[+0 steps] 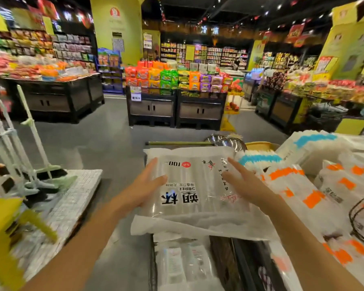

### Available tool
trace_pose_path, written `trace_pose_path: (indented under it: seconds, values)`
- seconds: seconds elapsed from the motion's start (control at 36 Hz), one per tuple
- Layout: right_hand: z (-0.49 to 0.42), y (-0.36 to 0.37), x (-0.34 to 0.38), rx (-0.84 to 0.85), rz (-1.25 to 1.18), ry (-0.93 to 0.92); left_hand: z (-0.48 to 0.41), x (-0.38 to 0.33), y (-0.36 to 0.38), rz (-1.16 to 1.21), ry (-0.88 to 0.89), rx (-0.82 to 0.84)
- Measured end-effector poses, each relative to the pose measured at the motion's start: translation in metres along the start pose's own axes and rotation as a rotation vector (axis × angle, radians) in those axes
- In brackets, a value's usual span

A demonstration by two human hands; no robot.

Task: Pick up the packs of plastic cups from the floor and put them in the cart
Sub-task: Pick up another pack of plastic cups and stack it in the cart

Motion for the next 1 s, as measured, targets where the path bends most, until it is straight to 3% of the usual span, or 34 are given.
trace_pose_path:
  seconds: [0.33, 0.61, 0.81, 1.0]
  values:
    - [-0.070, 0.086, -0.133, 0.060, 0.019, 0.143, -0.081, 0.146, 0.063, -0.057, -0.160, 0.057]
    - [-0.099, 0.168, -0.335, 0.230, -0.001, 0.339, -0.094, 0.311, 0.171, -0.069, -0.404, 0.103]
    - [-0.093, 0.213, -0.419, 0.311, -0.002, 0.452, -0.083, 0.382, 0.224, -0.051, -0.564, 0.155]
    - [-0.075, 0.238, -0.461, 0.257, -0.056, 0.508, -0.071, 0.436, 0.259, -0.039, -0.649, 0.155]
Point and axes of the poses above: each hand's wrist, its own z-axis away from the middle knuckle, its own y-axis out of the palm, x = y × z, the point moved 9 cm from there along -z, towards the middle knuckle, and after that the axes turned 13 degrees about -z, right-handed, at the moved point
